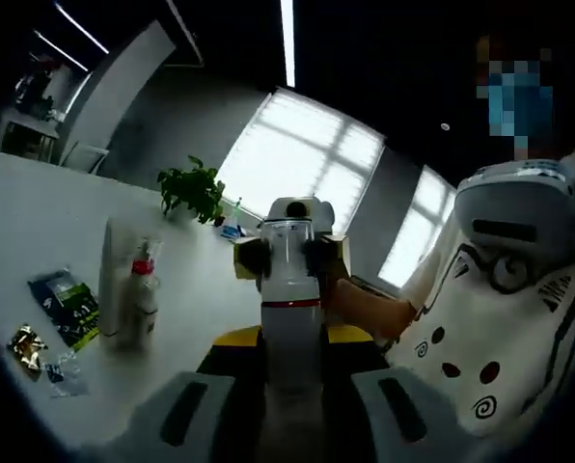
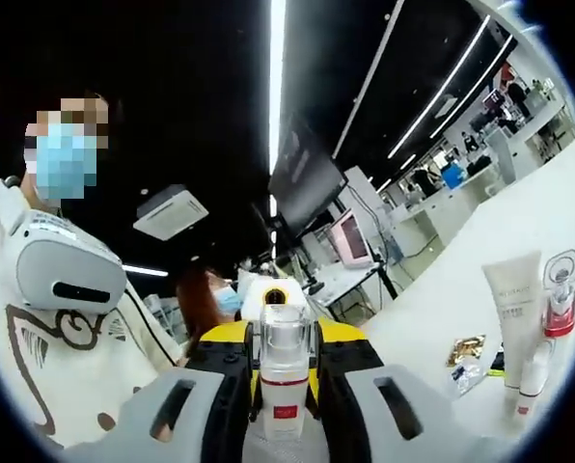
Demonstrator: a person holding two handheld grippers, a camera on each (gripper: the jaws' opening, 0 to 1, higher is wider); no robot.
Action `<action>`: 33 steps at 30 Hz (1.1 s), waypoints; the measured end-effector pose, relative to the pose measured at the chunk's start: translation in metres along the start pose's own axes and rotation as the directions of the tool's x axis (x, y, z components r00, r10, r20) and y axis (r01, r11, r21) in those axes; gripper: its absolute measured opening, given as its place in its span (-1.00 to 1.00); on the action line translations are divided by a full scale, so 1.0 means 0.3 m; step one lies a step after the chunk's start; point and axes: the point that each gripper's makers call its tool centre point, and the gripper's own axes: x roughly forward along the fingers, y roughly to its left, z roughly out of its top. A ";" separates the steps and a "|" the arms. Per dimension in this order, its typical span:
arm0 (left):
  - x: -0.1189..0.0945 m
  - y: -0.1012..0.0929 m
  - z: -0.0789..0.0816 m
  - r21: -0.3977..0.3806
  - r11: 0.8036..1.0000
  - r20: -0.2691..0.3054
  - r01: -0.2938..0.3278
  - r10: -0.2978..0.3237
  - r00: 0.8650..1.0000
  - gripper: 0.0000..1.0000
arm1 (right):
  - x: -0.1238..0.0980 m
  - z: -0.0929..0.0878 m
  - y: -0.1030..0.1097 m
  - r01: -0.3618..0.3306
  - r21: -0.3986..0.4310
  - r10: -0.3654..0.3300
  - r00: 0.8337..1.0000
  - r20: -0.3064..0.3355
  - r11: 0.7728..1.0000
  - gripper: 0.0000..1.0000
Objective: Arrange the skincare products in the storage area until every visible bottle or jar stands upright without overlapping.
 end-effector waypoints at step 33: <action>-0.010 0.295 0.023 0.546 0.567 0.017 -0.616 0.728 0.686 -0.56 | -0.051 0.019 -0.297 0.640 -0.219 -0.617 0.768 0.169 0.737 -0.62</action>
